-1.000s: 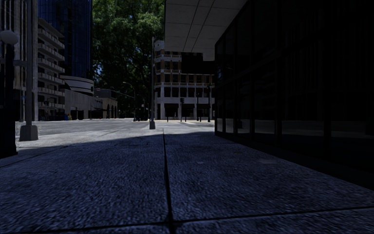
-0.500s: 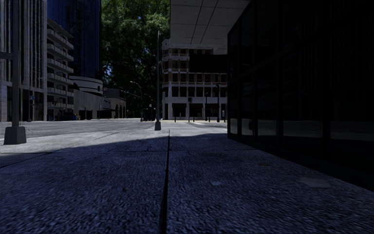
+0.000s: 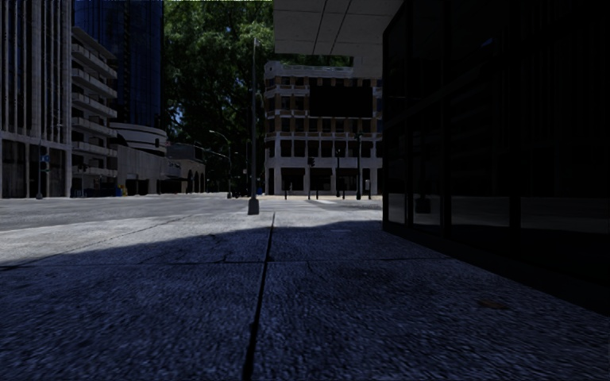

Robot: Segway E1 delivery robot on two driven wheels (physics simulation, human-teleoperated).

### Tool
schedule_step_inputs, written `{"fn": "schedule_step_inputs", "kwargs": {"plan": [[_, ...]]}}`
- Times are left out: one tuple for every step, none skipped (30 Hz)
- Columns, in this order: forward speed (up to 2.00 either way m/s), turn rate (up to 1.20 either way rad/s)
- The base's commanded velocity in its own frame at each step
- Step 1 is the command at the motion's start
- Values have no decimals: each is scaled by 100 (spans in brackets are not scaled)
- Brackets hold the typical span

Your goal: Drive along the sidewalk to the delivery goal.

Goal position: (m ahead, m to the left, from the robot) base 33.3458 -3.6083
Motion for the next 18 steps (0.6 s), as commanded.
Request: {"fn": "schedule_step_inputs", "kwargs": {"plan": [[200,0],[200,0],[200,0],[200,0],[200,0],[200,0],[200,0],[200,0],[200,0],[200,0],[200,0],[200,0],[200,0],[200,0],[200,0],[200,0],[200,0],[200,0]]}}
